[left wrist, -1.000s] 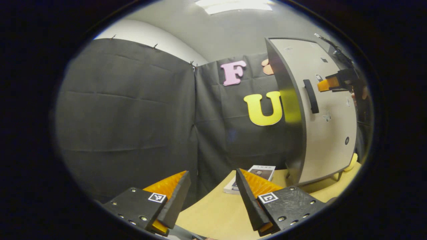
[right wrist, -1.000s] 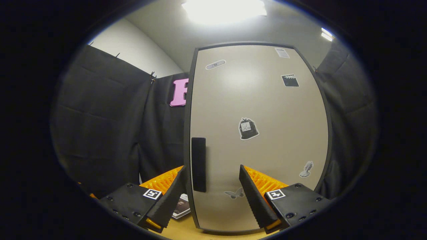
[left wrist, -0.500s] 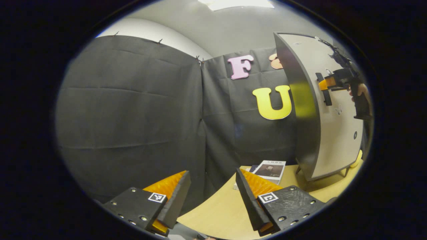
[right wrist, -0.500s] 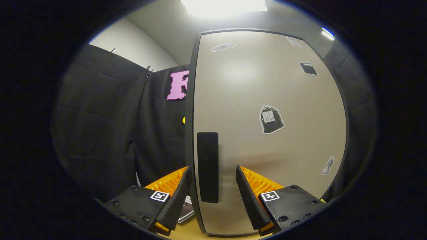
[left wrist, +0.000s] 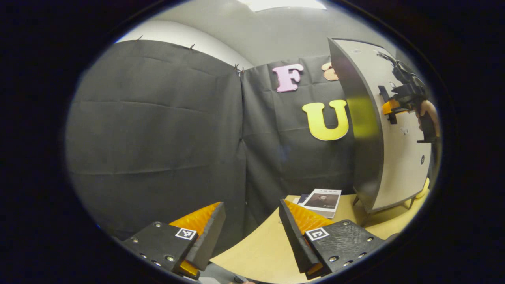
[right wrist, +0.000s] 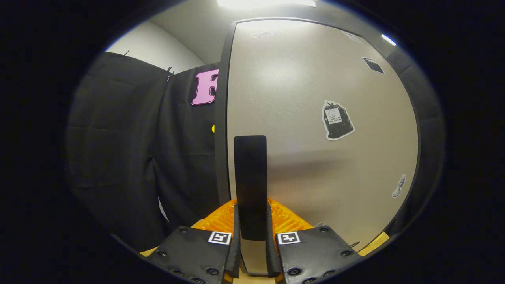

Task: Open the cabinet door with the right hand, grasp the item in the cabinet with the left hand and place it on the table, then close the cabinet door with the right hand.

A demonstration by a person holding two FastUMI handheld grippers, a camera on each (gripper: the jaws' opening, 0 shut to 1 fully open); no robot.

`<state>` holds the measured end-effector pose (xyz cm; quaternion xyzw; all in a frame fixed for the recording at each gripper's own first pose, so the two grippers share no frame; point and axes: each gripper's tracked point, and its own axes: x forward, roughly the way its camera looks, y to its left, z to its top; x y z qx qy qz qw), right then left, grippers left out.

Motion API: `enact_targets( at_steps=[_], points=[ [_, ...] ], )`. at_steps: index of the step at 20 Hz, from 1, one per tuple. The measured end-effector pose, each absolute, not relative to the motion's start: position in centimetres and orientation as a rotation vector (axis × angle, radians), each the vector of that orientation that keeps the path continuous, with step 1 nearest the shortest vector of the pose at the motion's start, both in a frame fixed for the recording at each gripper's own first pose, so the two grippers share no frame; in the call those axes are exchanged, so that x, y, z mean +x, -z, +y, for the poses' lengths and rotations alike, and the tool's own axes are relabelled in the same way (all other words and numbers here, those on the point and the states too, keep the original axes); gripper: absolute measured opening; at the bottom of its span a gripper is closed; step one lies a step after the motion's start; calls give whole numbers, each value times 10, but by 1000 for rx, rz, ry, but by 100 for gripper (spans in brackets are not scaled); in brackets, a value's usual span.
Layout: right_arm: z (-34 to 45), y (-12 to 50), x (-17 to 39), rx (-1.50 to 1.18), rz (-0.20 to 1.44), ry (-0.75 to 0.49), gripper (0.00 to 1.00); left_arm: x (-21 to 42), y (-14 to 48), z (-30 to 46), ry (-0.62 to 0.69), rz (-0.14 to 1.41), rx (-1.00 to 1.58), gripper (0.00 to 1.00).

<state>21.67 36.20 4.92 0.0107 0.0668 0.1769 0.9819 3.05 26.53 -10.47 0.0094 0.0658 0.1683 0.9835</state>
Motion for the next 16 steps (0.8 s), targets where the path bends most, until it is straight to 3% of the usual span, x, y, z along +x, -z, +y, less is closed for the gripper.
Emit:
enact_targets(
  at_steps=[3,16],
  points=[
    [364,-50,213,-9,157,-406,5,30,98,258,-329,121,23,85],
    [354,-63,155,26,179,-637,8,35,57,175,-224,68,51,84]
  ],
)
